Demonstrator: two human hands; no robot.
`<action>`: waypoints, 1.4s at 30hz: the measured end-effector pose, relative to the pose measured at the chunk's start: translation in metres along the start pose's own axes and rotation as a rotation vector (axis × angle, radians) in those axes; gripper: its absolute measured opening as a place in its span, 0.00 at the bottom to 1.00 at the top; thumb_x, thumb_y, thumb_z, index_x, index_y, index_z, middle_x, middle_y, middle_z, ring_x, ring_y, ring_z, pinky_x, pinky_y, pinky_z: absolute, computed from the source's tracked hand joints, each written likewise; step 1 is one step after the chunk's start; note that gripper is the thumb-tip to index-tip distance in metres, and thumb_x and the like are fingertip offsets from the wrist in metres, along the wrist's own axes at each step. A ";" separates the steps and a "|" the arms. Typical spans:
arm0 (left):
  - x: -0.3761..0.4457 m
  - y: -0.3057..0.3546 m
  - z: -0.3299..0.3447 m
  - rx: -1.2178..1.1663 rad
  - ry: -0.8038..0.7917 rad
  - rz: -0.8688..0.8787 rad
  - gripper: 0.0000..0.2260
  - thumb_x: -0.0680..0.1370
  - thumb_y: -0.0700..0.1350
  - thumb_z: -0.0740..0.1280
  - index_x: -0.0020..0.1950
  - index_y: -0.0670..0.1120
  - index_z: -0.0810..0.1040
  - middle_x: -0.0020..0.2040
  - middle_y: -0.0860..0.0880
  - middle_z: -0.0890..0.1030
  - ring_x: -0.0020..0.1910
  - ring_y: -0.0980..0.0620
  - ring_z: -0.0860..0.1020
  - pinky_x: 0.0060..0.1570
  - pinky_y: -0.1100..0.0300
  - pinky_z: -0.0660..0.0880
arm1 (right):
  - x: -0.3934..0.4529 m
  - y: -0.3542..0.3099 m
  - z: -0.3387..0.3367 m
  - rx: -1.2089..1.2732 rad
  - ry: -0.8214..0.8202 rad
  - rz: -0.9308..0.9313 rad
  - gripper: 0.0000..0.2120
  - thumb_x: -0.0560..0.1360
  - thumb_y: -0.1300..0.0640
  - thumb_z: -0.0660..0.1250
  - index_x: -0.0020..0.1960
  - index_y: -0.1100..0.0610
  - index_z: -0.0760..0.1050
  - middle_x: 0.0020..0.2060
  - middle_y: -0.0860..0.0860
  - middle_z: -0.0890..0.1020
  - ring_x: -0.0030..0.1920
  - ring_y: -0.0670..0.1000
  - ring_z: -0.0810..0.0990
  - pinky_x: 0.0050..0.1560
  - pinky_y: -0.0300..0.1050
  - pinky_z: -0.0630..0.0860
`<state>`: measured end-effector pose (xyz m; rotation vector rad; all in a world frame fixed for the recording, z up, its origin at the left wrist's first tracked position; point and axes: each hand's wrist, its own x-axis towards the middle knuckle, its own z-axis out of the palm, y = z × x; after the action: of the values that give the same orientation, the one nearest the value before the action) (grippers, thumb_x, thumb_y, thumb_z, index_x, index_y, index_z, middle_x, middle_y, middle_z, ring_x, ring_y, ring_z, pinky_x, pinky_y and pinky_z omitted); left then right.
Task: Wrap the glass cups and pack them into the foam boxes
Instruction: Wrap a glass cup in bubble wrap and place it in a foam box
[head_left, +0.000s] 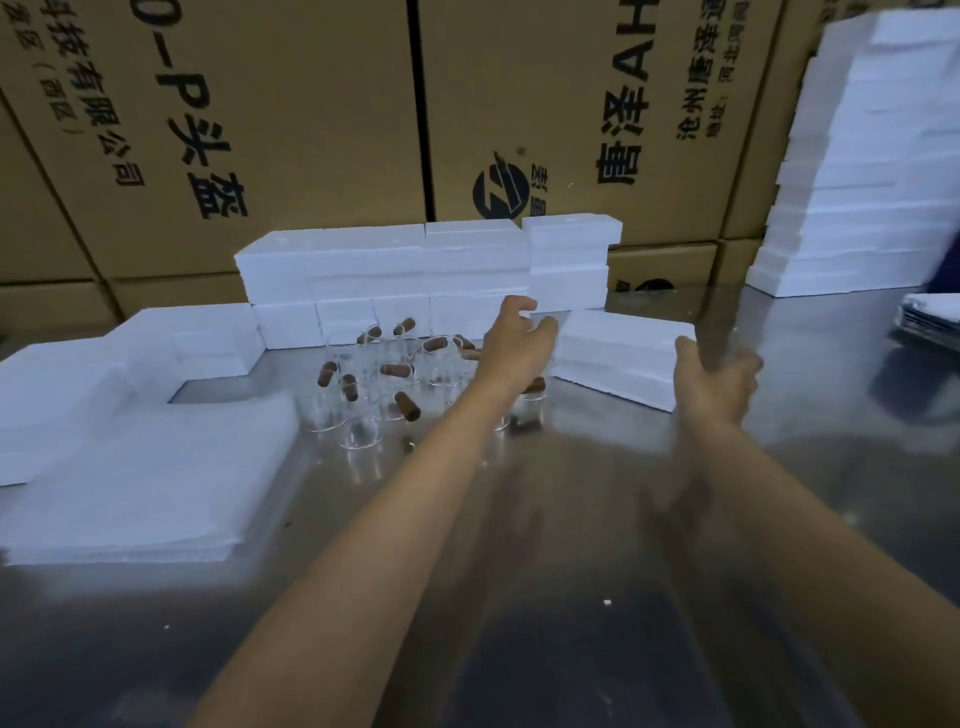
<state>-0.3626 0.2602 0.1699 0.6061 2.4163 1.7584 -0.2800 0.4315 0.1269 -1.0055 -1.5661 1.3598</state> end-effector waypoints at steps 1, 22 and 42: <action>0.012 0.003 0.010 0.078 -0.055 -0.007 0.19 0.83 0.50 0.60 0.73 0.50 0.65 0.70 0.46 0.73 0.61 0.46 0.76 0.57 0.53 0.74 | 0.009 0.004 -0.001 0.002 -0.020 0.047 0.37 0.76 0.43 0.66 0.77 0.56 0.55 0.74 0.56 0.65 0.71 0.59 0.68 0.68 0.50 0.65; 0.077 -0.022 0.072 0.594 -0.178 0.032 0.32 0.83 0.61 0.55 0.81 0.46 0.53 0.65 0.43 0.79 0.76 0.42 0.66 0.76 0.47 0.32 | 0.037 0.043 -0.010 -0.077 -0.203 -0.072 0.23 0.79 0.65 0.52 0.72 0.55 0.66 0.54 0.49 0.73 0.52 0.51 0.70 0.53 0.40 0.65; -0.134 -0.053 -0.056 0.454 -0.027 0.015 0.43 0.65 0.78 0.63 0.75 0.57 0.63 0.58 0.53 0.77 0.56 0.50 0.78 0.57 0.49 0.78 | -0.105 0.028 -0.054 -0.066 -0.563 -0.101 0.22 0.76 0.70 0.53 0.55 0.49 0.78 0.46 0.41 0.82 0.44 0.40 0.78 0.42 0.36 0.73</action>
<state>-0.2708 0.1473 0.1188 0.6809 2.8119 1.1907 -0.1907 0.3555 0.0963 -0.5912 -2.0500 1.6148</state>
